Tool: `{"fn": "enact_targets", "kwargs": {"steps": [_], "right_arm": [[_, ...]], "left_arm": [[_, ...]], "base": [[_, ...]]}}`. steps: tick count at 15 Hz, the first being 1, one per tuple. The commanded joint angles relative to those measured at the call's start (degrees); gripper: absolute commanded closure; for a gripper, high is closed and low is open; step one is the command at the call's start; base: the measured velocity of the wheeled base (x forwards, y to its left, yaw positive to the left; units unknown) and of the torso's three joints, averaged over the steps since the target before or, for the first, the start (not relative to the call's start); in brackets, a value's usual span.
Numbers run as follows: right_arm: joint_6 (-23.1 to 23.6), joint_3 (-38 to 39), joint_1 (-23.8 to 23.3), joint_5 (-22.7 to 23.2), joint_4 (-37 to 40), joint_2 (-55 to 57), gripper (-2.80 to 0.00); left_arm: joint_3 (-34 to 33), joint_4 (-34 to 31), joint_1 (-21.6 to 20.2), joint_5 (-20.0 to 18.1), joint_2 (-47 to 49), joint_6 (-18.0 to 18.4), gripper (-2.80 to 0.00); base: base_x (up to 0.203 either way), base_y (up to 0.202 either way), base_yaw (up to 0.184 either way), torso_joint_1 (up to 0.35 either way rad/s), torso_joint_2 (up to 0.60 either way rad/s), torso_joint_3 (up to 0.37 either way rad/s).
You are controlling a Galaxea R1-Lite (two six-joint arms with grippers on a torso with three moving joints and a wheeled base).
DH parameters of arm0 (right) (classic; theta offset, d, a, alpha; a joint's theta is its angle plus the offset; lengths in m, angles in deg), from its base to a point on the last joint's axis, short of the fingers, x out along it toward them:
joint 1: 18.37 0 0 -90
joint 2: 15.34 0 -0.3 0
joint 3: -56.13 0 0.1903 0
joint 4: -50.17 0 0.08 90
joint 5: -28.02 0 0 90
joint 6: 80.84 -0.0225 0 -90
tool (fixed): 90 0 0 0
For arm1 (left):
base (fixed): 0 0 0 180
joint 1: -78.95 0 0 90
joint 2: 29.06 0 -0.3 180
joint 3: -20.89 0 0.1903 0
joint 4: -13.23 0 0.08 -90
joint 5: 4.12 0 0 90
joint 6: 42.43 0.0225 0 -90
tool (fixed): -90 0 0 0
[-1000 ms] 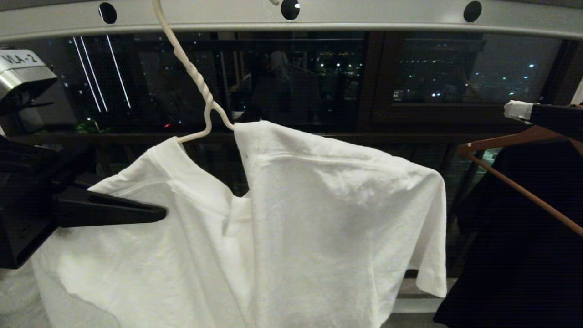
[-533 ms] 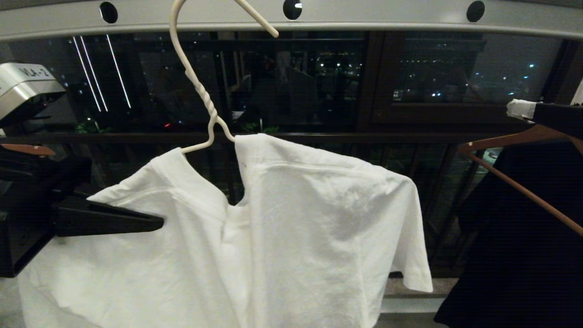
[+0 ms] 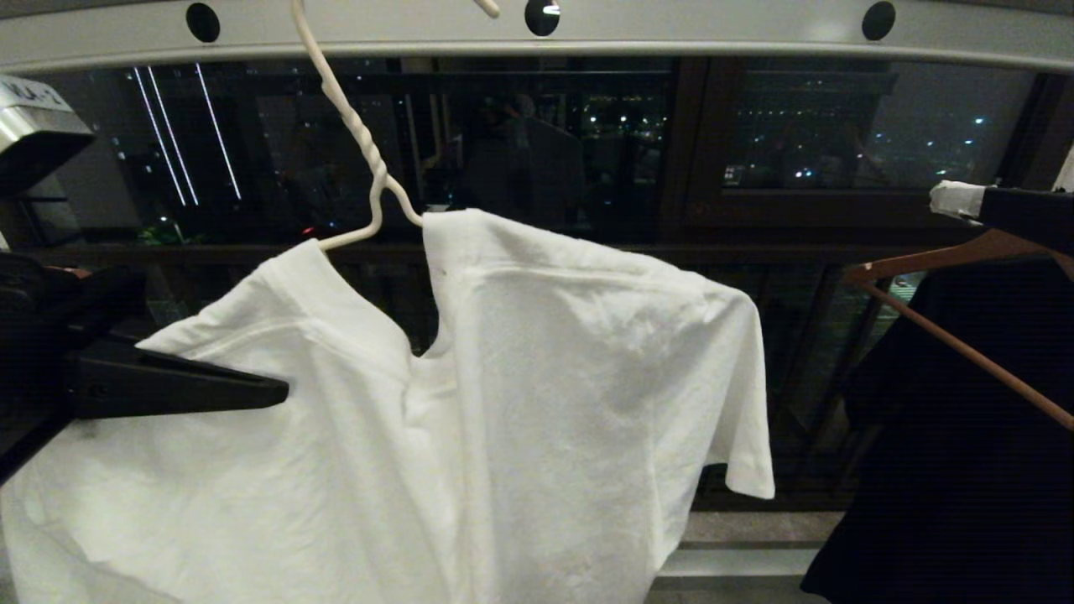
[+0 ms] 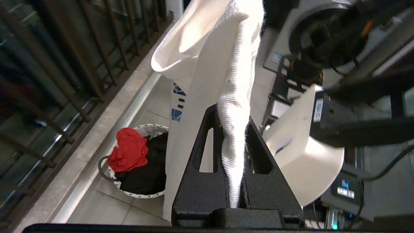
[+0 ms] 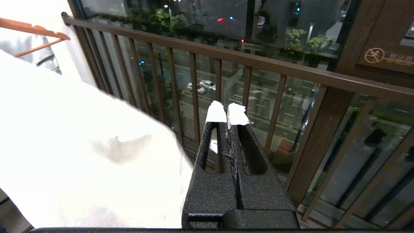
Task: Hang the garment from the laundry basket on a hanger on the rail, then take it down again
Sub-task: Hang the clothes rack on the clothesline
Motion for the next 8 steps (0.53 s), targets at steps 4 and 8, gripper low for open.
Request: {"fn": "enact_targets", "kwargs": {"steps": [4, 8], "right_arm": [[0.0, 0.0, 0.3, 0.1, -0.2, 0.8, 0.0], [0.0, 0.1, 0.3, 0.1, -0.2, 0.9, 0.0]], "left_arm": [[3.0, 3.0, -0.1, 3.1, 2.1, -2.1, 0.0], [2.9, 15.1, 3.1, 7.0, 2.7, -13.9, 0.0]], "base": [[0.0, 0.0, 0.0, 0.0, 0.0, 0.0], [0.0, 0.0, 0.0, 0.0, 0.0, 0.0]]}}
